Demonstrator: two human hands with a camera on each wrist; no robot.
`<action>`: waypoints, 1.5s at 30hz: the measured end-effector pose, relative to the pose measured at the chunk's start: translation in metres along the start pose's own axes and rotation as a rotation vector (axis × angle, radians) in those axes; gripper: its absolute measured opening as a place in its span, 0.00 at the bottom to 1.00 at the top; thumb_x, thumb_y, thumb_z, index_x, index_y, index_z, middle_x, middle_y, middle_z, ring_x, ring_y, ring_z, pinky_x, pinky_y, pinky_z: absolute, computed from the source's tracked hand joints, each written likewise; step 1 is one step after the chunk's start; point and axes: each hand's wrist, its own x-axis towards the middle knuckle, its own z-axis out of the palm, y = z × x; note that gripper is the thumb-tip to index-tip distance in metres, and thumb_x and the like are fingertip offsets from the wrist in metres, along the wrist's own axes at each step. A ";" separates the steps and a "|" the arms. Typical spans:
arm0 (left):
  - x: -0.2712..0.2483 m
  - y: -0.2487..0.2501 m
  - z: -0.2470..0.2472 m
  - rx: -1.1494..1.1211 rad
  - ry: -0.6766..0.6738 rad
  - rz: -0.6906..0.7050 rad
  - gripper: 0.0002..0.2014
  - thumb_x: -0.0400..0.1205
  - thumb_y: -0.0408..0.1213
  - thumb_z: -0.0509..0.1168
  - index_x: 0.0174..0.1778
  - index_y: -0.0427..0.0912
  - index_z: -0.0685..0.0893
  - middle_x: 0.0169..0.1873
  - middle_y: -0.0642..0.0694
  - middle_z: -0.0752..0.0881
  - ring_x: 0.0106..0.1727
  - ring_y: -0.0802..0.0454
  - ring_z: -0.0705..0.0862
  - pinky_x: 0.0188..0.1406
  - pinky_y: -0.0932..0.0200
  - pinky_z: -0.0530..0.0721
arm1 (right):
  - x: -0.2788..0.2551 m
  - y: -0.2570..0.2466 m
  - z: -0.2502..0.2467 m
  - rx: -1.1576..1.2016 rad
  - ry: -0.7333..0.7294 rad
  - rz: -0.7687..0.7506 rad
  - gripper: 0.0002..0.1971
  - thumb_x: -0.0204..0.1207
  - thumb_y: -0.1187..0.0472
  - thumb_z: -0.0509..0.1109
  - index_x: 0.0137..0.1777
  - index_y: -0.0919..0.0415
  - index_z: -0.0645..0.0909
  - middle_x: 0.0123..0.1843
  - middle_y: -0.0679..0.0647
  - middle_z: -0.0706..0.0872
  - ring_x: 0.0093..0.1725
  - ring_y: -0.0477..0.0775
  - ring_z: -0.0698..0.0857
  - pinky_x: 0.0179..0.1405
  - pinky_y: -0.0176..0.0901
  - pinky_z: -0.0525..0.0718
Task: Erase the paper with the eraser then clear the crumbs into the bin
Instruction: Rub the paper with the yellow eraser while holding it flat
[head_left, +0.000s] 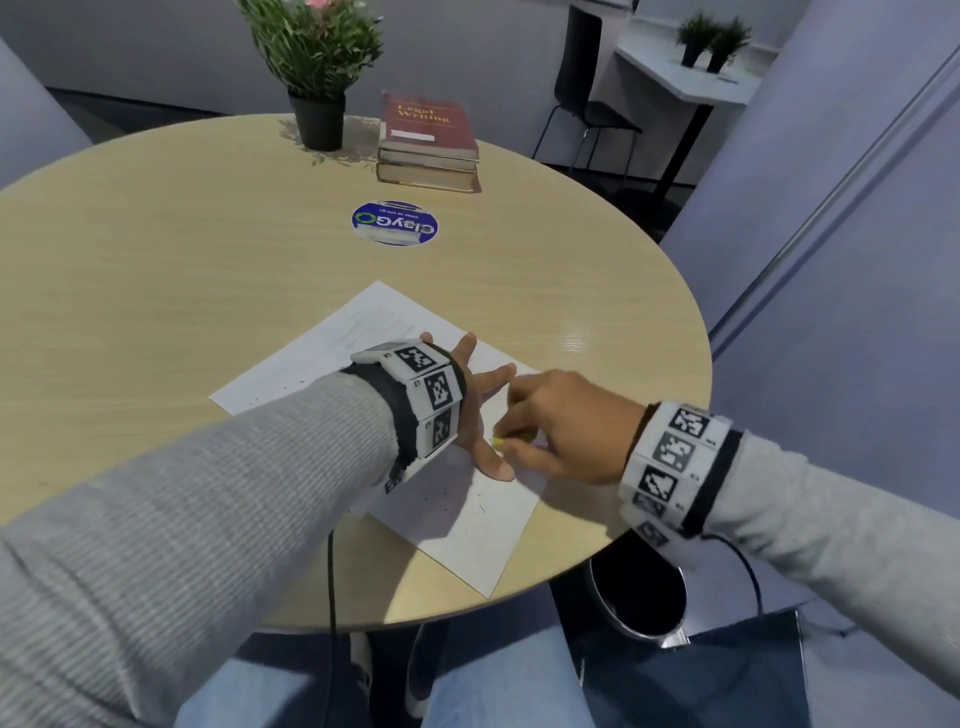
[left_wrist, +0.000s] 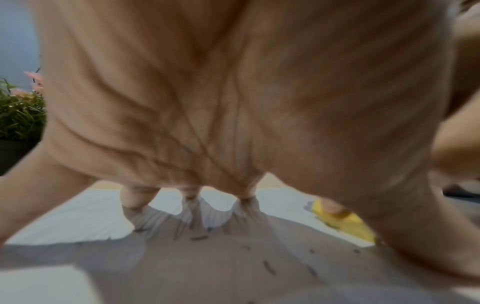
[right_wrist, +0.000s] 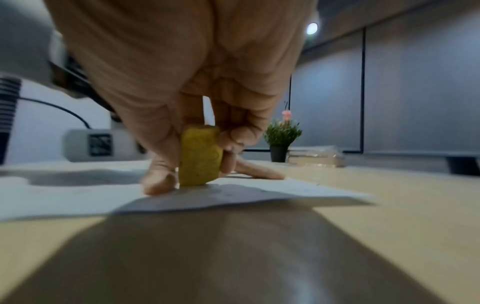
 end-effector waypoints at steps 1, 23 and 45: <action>0.000 0.000 0.000 0.001 -0.003 0.000 0.59 0.63 0.77 0.63 0.79 0.66 0.30 0.81 0.42 0.29 0.80 0.28 0.33 0.75 0.26 0.43 | -0.001 -0.003 -0.002 0.011 -0.042 -0.010 0.10 0.76 0.56 0.68 0.46 0.57 0.90 0.40 0.50 0.84 0.37 0.48 0.79 0.39 0.42 0.79; 0.007 -0.012 0.013 -0.017 0.060 0.007 0.65 0.57 0.76 0.69 0.80 0.64 0.32 0.82 0.45 0.30 0.80 0.29 0.31 0.74 0.27 0.38 | 0.006 -0.009 -0.003 -0.004 -0.071 0.040 0.11 0.76 0.54 0.66 0.46 0.58 0.89 0.40 0.54 0.81 0.38 0.55 0.81 0.39 0.46 0.79; 0.024 -0.027 0.021 -0.122 0.091 0.127 0.73 0.43 0.76 0.68 0.79 0.64 0.33 0.82 0.37 0.34 0.81 0.28 0.38 0.75 0.22 0.48 | 0.005 -0.011 -0.008 0.026 -0.096 0.008 0.11 0.77 0.53 0.68 0.50 0.55 0.90 0.41 0.54 0.83 0.37 0.48 0.77 0.43 0.43 0.80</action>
